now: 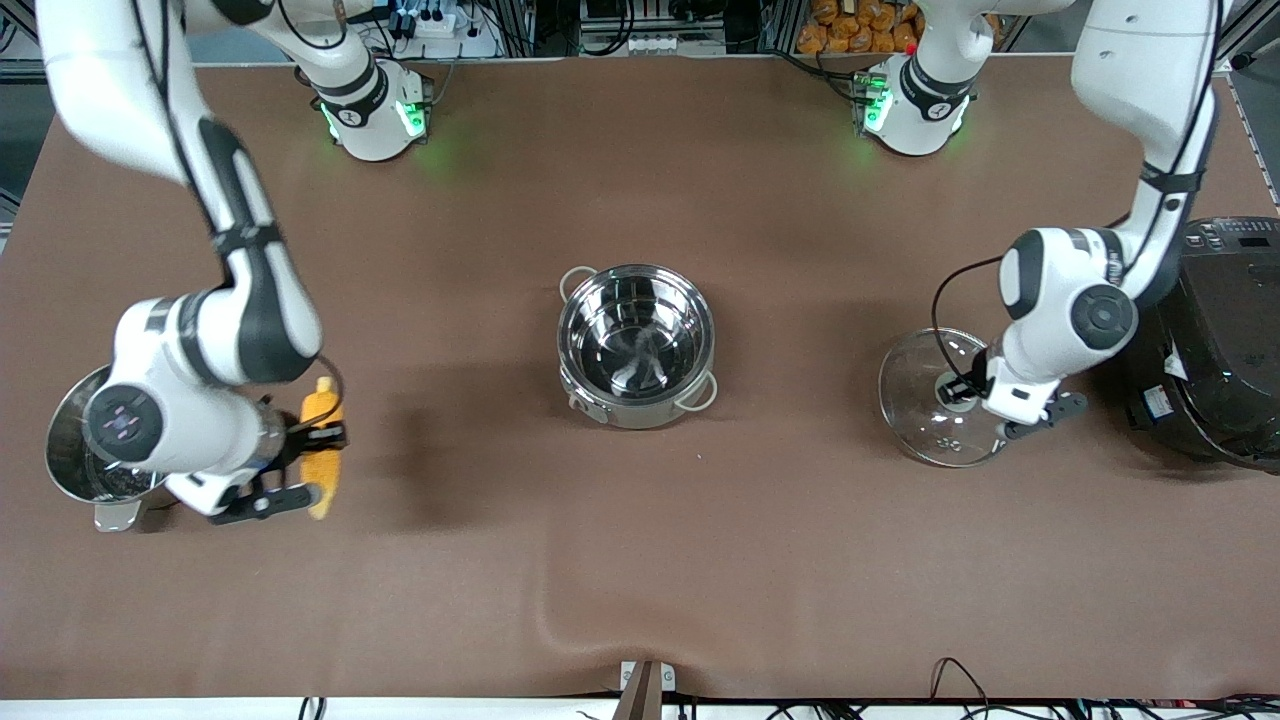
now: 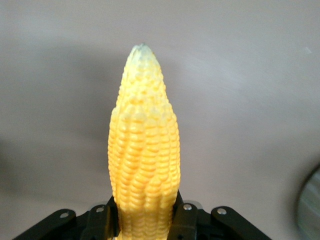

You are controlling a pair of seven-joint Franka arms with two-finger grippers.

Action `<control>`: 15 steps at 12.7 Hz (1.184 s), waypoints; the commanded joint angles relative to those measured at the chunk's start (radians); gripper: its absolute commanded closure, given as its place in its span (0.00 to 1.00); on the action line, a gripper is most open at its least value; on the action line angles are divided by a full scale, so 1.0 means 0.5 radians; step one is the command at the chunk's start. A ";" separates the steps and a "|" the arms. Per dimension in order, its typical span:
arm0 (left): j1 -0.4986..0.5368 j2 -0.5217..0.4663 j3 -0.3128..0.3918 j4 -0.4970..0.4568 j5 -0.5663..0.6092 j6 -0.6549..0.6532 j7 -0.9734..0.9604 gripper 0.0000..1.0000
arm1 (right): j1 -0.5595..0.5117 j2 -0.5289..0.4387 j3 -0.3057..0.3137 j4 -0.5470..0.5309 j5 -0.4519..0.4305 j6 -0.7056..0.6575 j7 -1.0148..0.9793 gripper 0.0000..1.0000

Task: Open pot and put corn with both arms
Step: 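Lift the glass lid with the left gripper while the right gripper lifts the corn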

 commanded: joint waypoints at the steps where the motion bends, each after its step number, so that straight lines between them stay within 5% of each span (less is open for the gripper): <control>1: 0.075 -0.026 -0.022 -0.065 0.034 0.069 0.086 1.00 | 0.280 -0.173 -0.026 -0.048 0.049 -0.087 0.006 1.00; 4: 0.069 -0.020 -0.022 -0.062 0.034 0.066 0.086 1.00 | 0.495 -0.226 0.019 -0.042 0.111 -0.094 -0.061 1.00; 5: 0.069 -0.020 -0.022 -0.035 0.034 0.057 0.083 0.67 | 0.538 -0.223 0.074 -0.015 0.111 -0.094 -0.125 1.00; 6: 0.072 -0.004 -0.022 -0.001 0.034 0.035 0.095 0.01 | 0.578 -0.210 0.126 0.028 0.111 -0.094 -0.178 1.00; 10: 0.075 -0.123 -0.022 0.235 0.034 -0.427 0.096 0.00 | 0.854 -0.042 0.142 0.206 0.046 -0.124 -0.316 1.00; 13: 0.078 -0.411 -0.025 0.471 0.004 -0.918 0.111 0.00 | 1.047 0.240 0.136 0.592 -0.070 -0.214 -0.316 1.00; 15: 0.075 -0.556 -0.025 0.655 0.001 -1.188 0.111 0.00 | 1.091 0.314 0.133 0.642 -0.116 -0.189 -0.316 1.00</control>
